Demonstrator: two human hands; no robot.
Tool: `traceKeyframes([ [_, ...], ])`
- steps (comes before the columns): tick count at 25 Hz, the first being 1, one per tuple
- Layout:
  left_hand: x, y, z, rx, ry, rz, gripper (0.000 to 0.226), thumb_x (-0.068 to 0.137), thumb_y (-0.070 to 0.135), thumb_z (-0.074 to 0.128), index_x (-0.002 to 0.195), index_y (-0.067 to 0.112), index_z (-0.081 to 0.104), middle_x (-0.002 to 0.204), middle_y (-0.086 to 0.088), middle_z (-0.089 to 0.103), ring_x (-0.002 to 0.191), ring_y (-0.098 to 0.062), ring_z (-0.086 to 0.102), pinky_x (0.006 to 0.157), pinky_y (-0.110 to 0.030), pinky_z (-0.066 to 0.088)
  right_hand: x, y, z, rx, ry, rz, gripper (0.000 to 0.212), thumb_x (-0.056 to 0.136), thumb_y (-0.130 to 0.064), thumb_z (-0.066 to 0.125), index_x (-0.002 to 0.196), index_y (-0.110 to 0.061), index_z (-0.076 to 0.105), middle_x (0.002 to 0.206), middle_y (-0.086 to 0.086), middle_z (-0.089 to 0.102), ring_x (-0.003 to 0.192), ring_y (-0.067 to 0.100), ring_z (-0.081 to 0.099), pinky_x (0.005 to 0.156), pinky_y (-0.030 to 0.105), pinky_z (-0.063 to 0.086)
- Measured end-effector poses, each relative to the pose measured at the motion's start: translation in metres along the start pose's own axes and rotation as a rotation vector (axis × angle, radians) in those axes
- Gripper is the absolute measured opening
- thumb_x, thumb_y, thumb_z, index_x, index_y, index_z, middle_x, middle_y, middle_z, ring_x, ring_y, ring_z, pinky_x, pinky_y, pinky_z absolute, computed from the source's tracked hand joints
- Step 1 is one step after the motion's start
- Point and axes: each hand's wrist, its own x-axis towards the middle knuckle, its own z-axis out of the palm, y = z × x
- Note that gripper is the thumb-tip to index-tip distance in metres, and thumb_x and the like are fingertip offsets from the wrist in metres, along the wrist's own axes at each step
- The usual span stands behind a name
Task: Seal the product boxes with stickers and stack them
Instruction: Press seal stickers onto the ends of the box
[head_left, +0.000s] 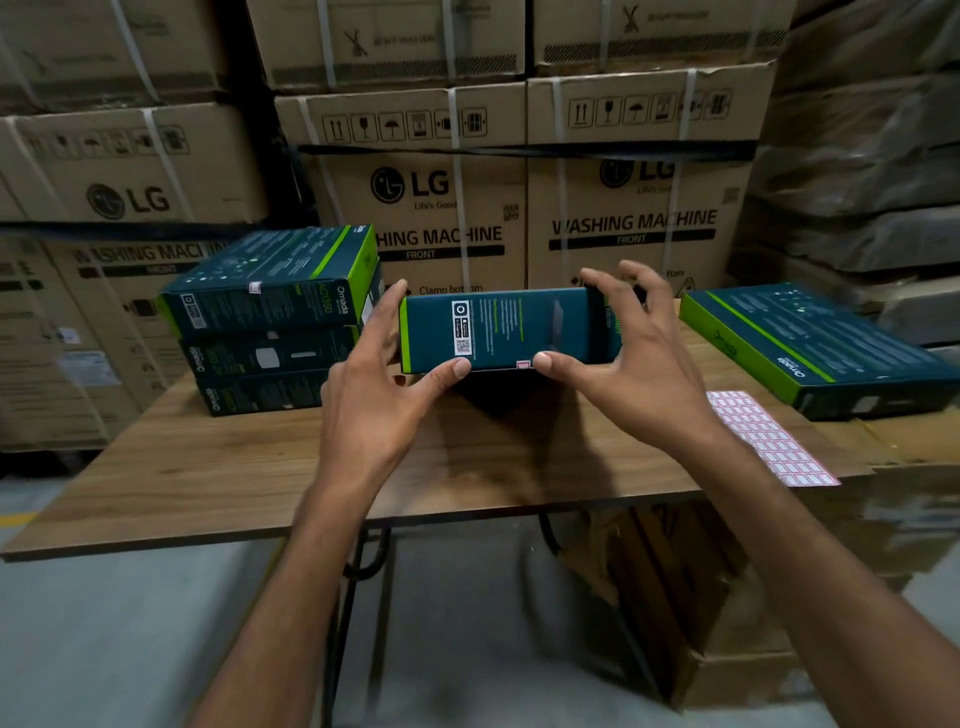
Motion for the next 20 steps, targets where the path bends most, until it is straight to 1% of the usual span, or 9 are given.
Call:
traceKeyframes([
  [3, -0.002, 0.011, -0.009, -0.002, 0.003, 0.031, 0.099, 0.072, 0.051, 0.089, 0.157, 0.044, 0.040, 0.144, 0.005, 0.064, 0.123, 0.004, 0.055, 0.099, -0.011, 0.043, 0.000, -0.010, -0.004, -0.033, 0.072, 0.036, 0.090, 0.069, -0.074, 0.080, 0.145, -0.044, 0.042, 0.158, -0.008, 0.023, 0.145, 0.020, 0.032, 0.107, 0.051, 0.048],
  [5, -0.004, 0.014, -0.013, 0.035, 0.018, 0.053, 0.098, 0.071, 0.054, 0.089, 0.156, 0.042, 0.043, 0.140, 0.004, 0.068, 0.122, 0.001, 0.060, 0.099, -0.014, 0.047, -0.003, -0.014, -0.004, -0.033, 0.105, 0.041, 0.088, 0.067, -0.075, 0.080, 0.140, -0.043, 0.044, 0.153, -0.007, 0.028, 0.140, 0.019, 0.036, 0.104, 0.050, 0.050],
  [7, -0.006, 0.017, -0.016, 0.072, 0.027, 0.059, 0.099, 0.070, 0.056, 0.088, 0.157, 0.040, 0.043, 0.138, 0.003, 0.069, 0.120, -0.002, 0.063, 0.096, -0.016, 0.048, -0.004, -0.015, -0.006, -0.047, 0.092, 0.029, 0.088, 0.068, -0.076, 0.080, 0.141, -0.042, 0.043, 0.152, -0.006, 0.028, 0.141, 0.020, 0.035, 0.105, 0.050, 0.049],
  [10, -0.006, 0.020, -0.023, 0.107, 0.047, 0.078, 0.100, 0.070, 0.058, 0.086, 0.158, 0.040, 0.042, 0.138, 0.003, 0.068, 0.109, 0.004, 0.059, 0.099, -0.022, 0.052, 0.000, -0.017, -0.010, -0.049, 0.083, 0.020, 0.090, 0.065, -0.076, 0.081, 0.141, -0.043, 0.045, 0.151, -0.007, 0.031, 0.140, 0.020, 0.038, 0.104, 0.049, 0.051],
  [13, -0.007, 0.020, -0.029, 0.034, 0.045, 0.060, 0.100, 0.070, 0.056, 0.089, 0.157, 0.041, 0.043, 0.135, 0.005, 0.070, 0.118, 0.002, 0.062, 0.104, -0.028, 0.055, 0.000, -0.020, -0.014, -0.053, 0.082, 0.003, 0.090, 0.065, -0.073, 0.082, 0.142, -0.043, 0.046, 0.150, -0.007, 0.031, 0.139, 0.018, 0.038, 0.104, 0.044, 0.050],
  [15, -0.007, 0.017, -0.033, -0.010, -0.007, 0.027, 0.103, 0.068, 0.052, 0.091, 0.157, 0.043, 0.040, 0.139, 0.003, 0.068, 0.129, -0.004, 0.060, 0.108, -0.033, 0.054, -0.003, -0.020, -0.019, -0.058, -0.002, -0.029, 0.095, 0.067, -0.064, 0.087, 0.148, -0.043, 0.042, 0.154, -0.009, 0.027, 0.141, 0.016, 0.032, 0.106, 0.038, 0.044],
  [16, -0.007, 0.015, -0.036, -0.002, -0.039, 0.019, 0.106, 0.067, 0.048, 0.093, 0.157, 0.044, 0.038, 0.144, 0.000, 0.065, 0.134, -0.008, 0.058, 0.111, -0.038, 0.052, -0.006, -0.020, -0.021, -0.063, -0.033, -0.048, 0.096, 0.068, -0.053, 0.091, 0.150, -0.043, 0.041, 0.154, -0.009, 0.027, 0.140, 0.014, 0.032, 0.107, 0.037, 0.042],
  [18, -0.008, 0.015, -0.041, 0.036, -0.076, 0.030, 0.109, 0.066, 0.034, 0.097, 0.156, 0.042, 0.037, 0.148, -0.003, 0.061, 0.137, -0.013, 0.056, 0.112, -0.045, 0.052, -0.013, -0.018, -0.023, -0.102, 0.002, -0.098, 0.095, 0.071, -0.028, 0.095, 0.150, -0.039, 0.043, 0.150, -0.009, 0.035, 0.137, 0.015, 0.039, 0.107, 0.041, 0.049],
  [20, -0.009, 0.018, -0.045, 0.058, -0.055, 0.084, 0.106, 0.067, 0.024, 0.097, 0.154, 0.039, 0.039, 0.148, -0.003, 0.062, 0.133, -0.014, 0.060, 0.107, -0.046, 0.056, -0.019, -0.019, -0.026, -0.138, 0.091, -0.138, 0.093, 0.072, -0.016, 0.093, 0.150, -0.036, 0.046, 0.146, -0.007, 0.041, 0.132, 0.015, 0.044, 0.099, 0.037, 0.053],
])
